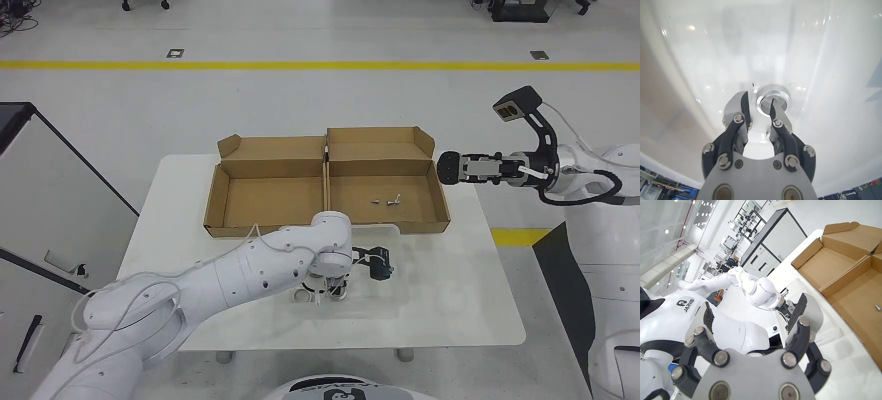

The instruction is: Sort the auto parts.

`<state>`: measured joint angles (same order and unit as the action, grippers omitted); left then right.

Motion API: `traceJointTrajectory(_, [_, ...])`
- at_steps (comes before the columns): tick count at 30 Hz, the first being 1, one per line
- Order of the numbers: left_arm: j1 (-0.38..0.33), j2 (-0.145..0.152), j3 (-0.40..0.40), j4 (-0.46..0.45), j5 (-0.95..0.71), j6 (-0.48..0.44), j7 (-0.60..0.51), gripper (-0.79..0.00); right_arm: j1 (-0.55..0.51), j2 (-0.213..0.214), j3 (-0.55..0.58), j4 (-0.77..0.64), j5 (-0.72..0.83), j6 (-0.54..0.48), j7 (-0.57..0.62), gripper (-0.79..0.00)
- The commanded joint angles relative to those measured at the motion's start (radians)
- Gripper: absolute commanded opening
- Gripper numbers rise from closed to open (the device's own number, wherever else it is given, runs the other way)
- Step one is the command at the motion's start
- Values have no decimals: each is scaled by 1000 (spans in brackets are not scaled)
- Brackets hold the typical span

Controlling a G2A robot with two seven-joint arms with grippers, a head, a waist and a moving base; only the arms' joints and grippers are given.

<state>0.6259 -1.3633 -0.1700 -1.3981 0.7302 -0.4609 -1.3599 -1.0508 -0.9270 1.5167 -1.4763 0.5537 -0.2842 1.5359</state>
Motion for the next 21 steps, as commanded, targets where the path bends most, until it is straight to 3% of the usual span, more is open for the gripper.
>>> traceJointTrajectory(1, [0, -3, 0, 5, -1, 1, -1, -520, 0, 0, 0, 0, 0, 0, 0, 0])
traceJointTrajectory(21, [19, -25, 0, 39, 9, 1, -1, -533, 0, 0, 0, 0, 0, 0, 0, 0])
